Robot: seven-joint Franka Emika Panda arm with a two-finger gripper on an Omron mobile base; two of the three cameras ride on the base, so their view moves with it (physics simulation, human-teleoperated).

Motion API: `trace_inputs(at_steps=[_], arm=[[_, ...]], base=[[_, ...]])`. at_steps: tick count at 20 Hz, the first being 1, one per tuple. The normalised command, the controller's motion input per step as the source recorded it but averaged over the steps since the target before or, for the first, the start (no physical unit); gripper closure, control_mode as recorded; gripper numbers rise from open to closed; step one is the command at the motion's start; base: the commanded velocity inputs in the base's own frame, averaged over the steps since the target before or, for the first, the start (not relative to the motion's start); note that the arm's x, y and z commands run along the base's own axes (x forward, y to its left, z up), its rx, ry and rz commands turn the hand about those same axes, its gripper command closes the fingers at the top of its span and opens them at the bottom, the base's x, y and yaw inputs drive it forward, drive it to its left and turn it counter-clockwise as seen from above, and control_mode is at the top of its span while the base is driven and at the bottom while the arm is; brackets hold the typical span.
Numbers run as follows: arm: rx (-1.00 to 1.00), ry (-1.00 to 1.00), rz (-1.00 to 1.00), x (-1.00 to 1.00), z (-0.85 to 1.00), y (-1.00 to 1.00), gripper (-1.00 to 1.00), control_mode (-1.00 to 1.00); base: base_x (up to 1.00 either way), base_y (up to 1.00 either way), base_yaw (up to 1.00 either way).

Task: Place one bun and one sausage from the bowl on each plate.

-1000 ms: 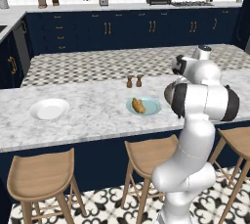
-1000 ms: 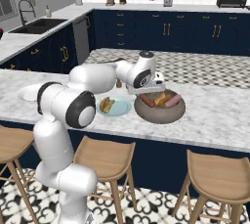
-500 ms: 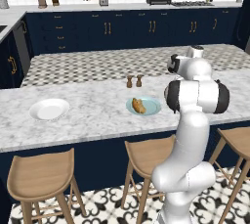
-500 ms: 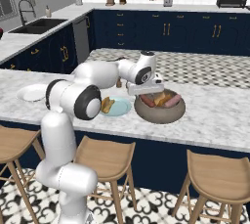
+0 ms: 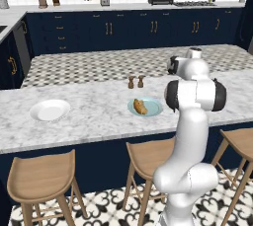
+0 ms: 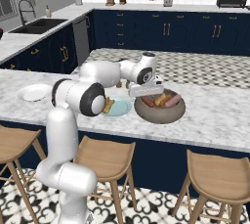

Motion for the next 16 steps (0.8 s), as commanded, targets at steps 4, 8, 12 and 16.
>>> trace_inputs(at_steps=[4,8,12,16], arm=[[0.00,0.02,0.03,0.00,-0.16,0.00,-1.00,-1.00],[0.00,0.00,0.02,0.00,-0.07,0.00,1.00,-1.00],[0.00,0.00,0.00,-0.03,0.06,0.01,1.00,-1.00],[0.00,0.01,-0.03,-0.07,0.77,0.33,1.00,-1.00]], base=[[0.00,0.00,0.00],[0.00,0.00,0.00],[0.00,0.00,0.00],[0.00,0.00,0.00]])
